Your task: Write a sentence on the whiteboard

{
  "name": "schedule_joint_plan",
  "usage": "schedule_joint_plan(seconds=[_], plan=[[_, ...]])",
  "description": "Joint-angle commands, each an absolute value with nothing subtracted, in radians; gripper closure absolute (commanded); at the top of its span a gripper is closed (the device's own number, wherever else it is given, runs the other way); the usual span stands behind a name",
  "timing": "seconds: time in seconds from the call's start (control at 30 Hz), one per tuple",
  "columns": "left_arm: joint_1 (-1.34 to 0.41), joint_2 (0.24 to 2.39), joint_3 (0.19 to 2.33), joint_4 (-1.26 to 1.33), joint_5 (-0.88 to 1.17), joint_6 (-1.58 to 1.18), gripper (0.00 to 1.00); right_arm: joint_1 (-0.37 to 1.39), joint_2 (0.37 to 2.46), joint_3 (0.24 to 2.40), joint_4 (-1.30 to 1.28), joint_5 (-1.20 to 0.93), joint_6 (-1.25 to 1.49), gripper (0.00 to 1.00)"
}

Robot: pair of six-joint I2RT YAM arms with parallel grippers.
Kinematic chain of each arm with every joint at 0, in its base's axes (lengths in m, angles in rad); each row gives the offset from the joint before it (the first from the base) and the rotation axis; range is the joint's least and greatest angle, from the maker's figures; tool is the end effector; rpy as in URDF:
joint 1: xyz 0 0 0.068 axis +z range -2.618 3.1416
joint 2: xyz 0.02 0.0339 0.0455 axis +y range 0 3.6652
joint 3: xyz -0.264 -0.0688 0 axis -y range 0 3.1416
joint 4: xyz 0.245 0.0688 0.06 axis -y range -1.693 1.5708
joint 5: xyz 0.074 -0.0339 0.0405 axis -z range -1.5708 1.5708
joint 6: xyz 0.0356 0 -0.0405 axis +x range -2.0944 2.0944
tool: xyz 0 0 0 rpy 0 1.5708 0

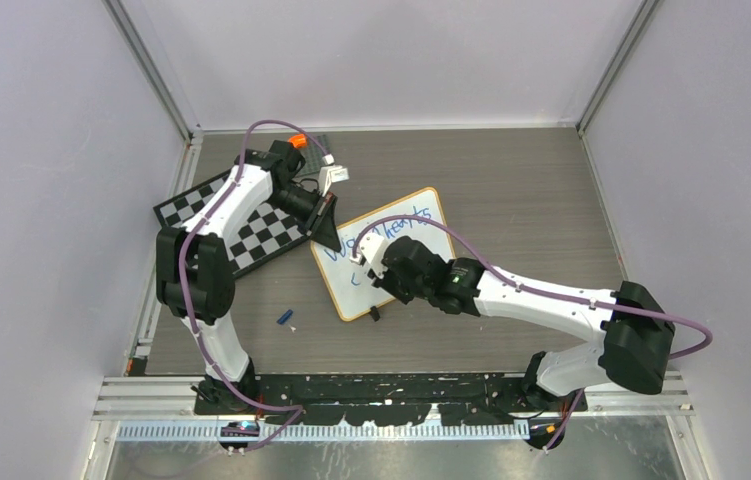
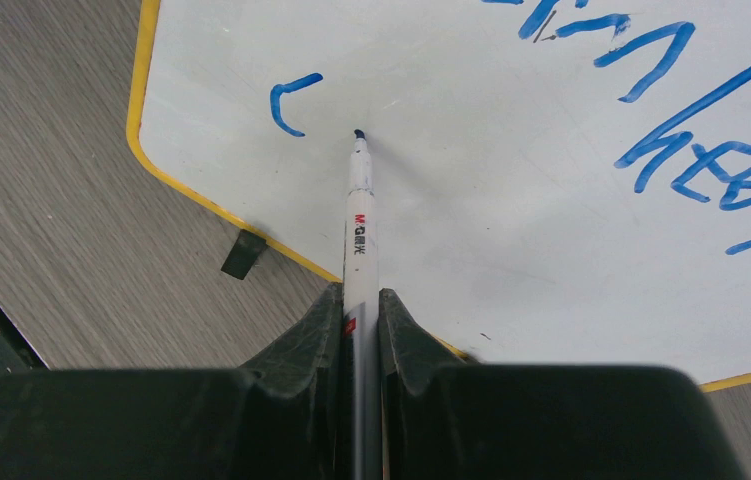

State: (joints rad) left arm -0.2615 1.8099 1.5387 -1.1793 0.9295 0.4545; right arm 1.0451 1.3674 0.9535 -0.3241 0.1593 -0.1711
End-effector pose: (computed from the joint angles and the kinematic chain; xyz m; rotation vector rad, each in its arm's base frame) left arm 0.3269 -0.1170 0.2676 1.0009 2.4475 -1.3036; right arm 0.1534 0.2531 0.2550 -1.2530 1.9429 0.2654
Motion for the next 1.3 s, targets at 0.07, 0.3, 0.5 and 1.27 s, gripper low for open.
schedule_joint_plan(seconds=[0.07,0.3,0.5,1.27], plan=[[-0.268,1.829,1.556,-1.151,0.936,0.448,1.0,1.043,1.386,0.996,-0.261,0.194,-0.167,1.0],[-0.268,1.83,1.548,-1.145,0.939,0.449,1.0,1.043,1.392,1.0,-0.254,0.165,-0.162,1.0],[-0.268,1.832,1.549,-1.145,0.939,0.452,1.0,1.044,1.406,0.988,-0.268,0.137,-0.176,1.0],[-0.268,1.842,1.557,-1.152,0.936,0.459,1.0,1.043,1.352,0.937,-0.333,0.168,-0.195,1.0]])
